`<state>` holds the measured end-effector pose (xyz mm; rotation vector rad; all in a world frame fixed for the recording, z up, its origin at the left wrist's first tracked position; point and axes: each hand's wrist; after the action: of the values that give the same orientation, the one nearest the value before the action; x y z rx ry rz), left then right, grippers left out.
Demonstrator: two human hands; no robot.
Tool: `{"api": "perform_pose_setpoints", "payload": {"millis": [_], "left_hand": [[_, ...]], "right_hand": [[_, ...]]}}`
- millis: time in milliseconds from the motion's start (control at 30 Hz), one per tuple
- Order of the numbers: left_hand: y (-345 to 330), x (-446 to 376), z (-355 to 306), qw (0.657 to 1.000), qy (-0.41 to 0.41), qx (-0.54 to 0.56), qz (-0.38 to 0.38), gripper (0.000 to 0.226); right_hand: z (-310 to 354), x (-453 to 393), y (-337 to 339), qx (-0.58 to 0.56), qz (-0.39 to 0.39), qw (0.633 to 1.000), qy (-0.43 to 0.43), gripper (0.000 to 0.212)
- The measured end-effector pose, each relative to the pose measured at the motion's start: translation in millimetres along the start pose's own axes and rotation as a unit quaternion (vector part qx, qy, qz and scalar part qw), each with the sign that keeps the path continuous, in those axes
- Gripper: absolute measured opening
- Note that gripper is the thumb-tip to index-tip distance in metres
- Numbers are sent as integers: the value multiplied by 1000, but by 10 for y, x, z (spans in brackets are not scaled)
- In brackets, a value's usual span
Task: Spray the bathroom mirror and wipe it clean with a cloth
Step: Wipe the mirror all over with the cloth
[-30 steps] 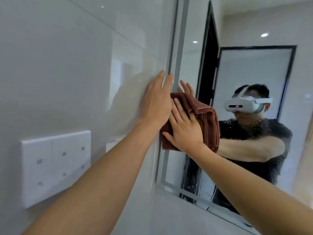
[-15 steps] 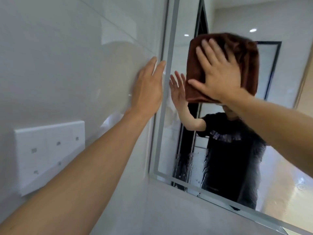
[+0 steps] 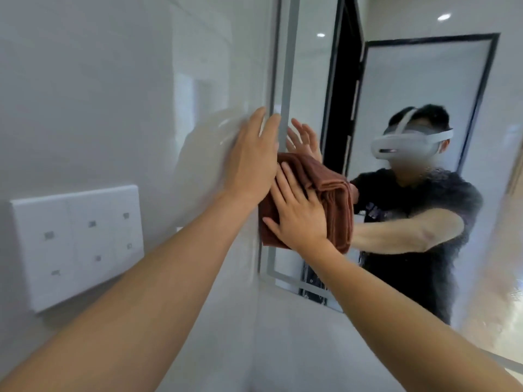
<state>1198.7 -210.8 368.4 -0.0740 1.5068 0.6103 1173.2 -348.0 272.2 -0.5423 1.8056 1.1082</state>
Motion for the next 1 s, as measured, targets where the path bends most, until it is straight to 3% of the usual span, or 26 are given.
{"api": "perform_pose_setpoints", "payload": {"millis": [167, 400, 667, 867, 1000], "left_hand": [[4, 310, -38, 999, -8, -4, 37, 45], [-27, 513, -138, 997, 12, 8, 78, 46], [-42, 301, -160, 996, 2, -8, 84, 44], [1, -180, -308, 1000, -20, -21, 12, 44], [-23, -389, -458, 999, -25, -22, -23, 42]], "right_hand": [[144, 733, -282, -19, 92, 996, 2, 103], [-154, 1350, -370, 11, 174, 979, 110, 114], [-895, 546, 319, 72, 57, 987, 131, 104], [-1553, -622, 1216, 142, -29, 988, 61, 100], [-1547, -625, 1208, 149, -42, 987, 30, 100]]}}
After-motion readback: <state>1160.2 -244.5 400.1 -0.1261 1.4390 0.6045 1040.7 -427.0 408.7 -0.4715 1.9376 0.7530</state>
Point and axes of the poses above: each hand's wrist, its own x-axis away from the middle knuckle, its own y-axis out of the back of the hand, z = x × y, and after that the axes turned 14 degrees about -y, right-handed
